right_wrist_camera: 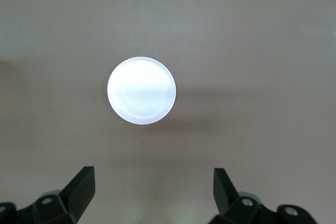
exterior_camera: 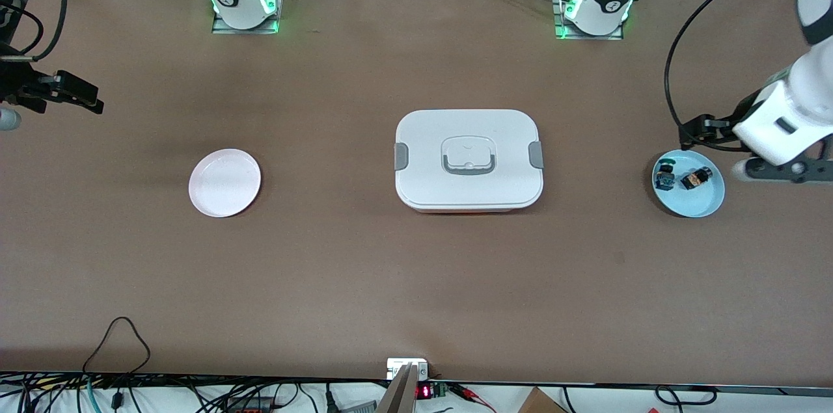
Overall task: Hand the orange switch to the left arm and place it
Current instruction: 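Open the left gripper and lift it away from the blue plate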
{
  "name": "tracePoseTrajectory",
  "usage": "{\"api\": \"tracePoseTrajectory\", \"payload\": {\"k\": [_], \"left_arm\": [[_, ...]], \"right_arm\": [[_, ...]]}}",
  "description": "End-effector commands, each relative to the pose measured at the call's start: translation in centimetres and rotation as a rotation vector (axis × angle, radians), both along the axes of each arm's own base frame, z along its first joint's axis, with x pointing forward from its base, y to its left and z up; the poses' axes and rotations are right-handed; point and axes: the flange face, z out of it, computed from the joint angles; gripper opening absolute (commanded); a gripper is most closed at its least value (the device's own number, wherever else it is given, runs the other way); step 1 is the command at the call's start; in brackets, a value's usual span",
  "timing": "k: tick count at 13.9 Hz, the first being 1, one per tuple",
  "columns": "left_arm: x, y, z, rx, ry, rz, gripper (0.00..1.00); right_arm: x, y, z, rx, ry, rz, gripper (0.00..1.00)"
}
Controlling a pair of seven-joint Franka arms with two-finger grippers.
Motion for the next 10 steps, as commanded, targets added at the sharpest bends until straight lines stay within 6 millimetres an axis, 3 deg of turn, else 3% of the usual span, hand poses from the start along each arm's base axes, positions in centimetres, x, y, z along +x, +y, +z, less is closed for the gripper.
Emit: {"api": "tracePoseTrajectory", "payload": {"k": [1,6,10], "left_arm": [[-3.2,0.3,0.2,0.001,-0.083,-0.025,1.0],[-4.3,3.0,-1.4,-0.087,-0.025,-0.003,1.0],[-3.8,2.3,-1.0,-0.038,-0.013,-0.028,1.0]], "right_arm": [[-0.5,0.4,1.5,0.014,-0.016,0.001,1.0],[-0.4,0.6,1.3,0.013,-0.012,0.006,1.0],[-0.5,1.1,1.3,0.014,-0.006,0.012,1.0]]}}
